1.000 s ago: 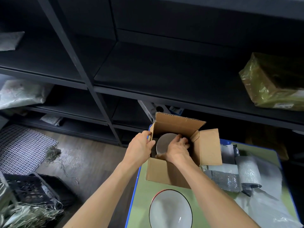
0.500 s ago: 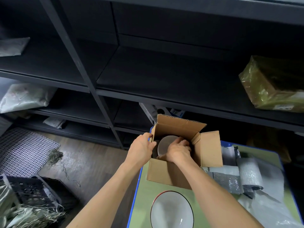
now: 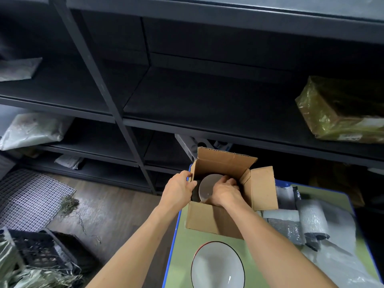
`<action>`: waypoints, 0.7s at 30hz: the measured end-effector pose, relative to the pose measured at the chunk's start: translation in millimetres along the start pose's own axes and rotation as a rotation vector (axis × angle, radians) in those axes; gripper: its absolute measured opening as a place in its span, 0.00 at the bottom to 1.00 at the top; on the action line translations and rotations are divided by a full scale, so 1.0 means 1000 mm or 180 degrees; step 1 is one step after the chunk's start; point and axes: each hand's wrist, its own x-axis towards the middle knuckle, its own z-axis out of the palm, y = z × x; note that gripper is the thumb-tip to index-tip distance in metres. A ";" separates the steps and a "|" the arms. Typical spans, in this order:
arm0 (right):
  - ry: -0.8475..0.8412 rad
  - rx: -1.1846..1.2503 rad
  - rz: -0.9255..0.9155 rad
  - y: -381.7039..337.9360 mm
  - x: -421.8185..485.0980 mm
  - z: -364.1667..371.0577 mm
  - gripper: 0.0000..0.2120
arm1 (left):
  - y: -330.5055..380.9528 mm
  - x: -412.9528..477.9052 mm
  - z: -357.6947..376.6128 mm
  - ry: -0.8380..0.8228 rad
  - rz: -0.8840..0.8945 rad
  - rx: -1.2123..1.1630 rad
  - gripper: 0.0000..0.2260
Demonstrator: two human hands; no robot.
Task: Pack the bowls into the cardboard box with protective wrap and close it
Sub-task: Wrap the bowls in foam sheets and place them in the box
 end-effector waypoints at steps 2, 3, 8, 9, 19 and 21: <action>0.0006 0.0003 0.0021 0.000 -0.002 0.000 0.58 | 0.000 -0.002 -0.002 -0.0020 0.0007 -0.0004 0.16; 0.0021 -0.0037 0.0003 0.002 -0.004 -0.002 0.58 | -0.001 -0.003 -0.003 -0.0019 0.0019 0.0011 0.16; 0.0253 -0.0096 -0.0466 0.021 -0.033 -0.017 0.33 | -0.006 -0.007 -0.005 0.0023 0.0215 0.0320 0.18; 0.0335 -0.0087 -0.0557 0.026 -0.041 -0.019 0.28 | -0.007 -0.010 -0.006 0.0016 0.0261 0.0421 0.18; 0.1231 0.0267 -0.1164 0.083 -0.104 0.007 0.21 | -0.021 -0.055 0.007 0.0493 0.1454 0.0993 0.17; 0.1308 0.0381 -0.1288 0.093 -0.112 0.017 0.24 | -0.020 -0.064 0.011 0.0492 0.1610 0.0959 0.16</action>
